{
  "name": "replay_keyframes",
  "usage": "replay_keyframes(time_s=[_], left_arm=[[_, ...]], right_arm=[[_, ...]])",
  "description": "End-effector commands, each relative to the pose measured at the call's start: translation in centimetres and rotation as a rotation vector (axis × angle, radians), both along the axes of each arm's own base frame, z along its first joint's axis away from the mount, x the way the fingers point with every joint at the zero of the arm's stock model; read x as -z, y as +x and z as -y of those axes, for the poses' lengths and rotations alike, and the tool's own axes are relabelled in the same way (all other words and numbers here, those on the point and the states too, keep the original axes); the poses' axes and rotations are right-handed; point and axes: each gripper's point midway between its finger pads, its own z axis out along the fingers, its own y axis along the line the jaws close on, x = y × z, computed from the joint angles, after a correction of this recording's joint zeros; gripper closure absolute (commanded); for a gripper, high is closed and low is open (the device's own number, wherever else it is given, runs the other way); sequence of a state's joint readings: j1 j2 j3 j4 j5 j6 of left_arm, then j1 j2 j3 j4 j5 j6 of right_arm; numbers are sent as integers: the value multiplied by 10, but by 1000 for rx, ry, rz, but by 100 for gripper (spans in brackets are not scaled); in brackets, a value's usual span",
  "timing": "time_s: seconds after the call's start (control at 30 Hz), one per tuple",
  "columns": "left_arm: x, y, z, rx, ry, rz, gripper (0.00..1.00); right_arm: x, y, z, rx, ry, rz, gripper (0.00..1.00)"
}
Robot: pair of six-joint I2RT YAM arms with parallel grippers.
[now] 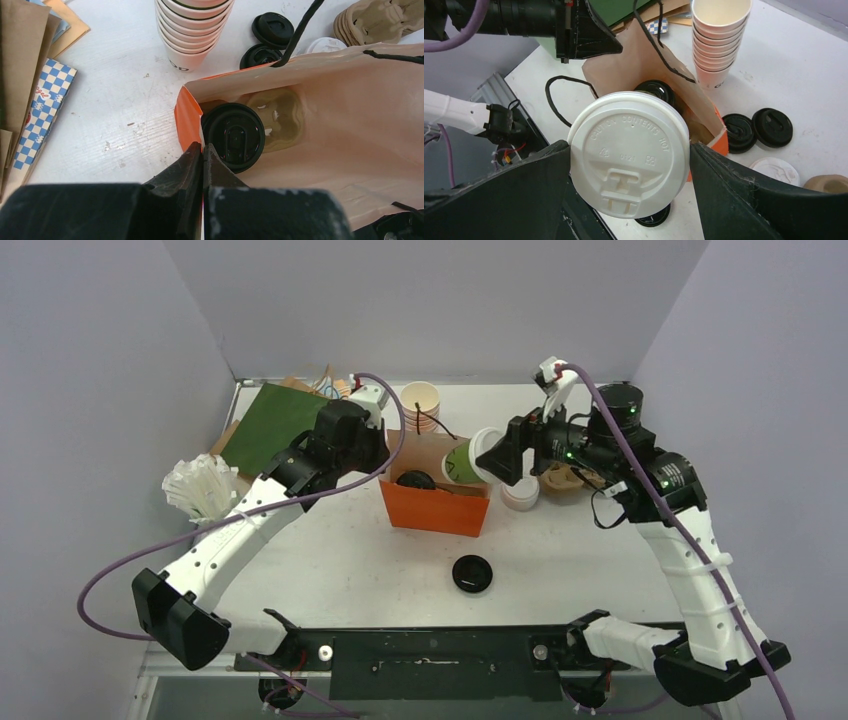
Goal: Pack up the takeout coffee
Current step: Place the coffee cup on the cup tray.
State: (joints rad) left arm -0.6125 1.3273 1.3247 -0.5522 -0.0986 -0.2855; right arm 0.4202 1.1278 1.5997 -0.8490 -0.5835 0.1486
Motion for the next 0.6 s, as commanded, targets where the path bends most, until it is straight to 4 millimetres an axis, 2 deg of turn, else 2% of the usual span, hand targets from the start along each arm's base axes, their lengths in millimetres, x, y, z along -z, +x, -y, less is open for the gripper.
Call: replay_keyframes(time_s=[0.0, 0.3, 0.47, 0.57], left_arm=[[-31, -8, -3, 22, -44, 70, 100], [-43, -31, -13, 59, -75, 139, 100], [-40, -49, -13, 114, -106, 172, 100], [-36, -60, -13, 141, -120, 187, 100]], right_arm=[[1, 6, -22, -39, -10, 79, 58], [52, -10, -66, -30, -220, 142, 61], [64, -21, -82, -18, -293, 216, 61], [72, -34, -92, -38, -342, 279, 60]])
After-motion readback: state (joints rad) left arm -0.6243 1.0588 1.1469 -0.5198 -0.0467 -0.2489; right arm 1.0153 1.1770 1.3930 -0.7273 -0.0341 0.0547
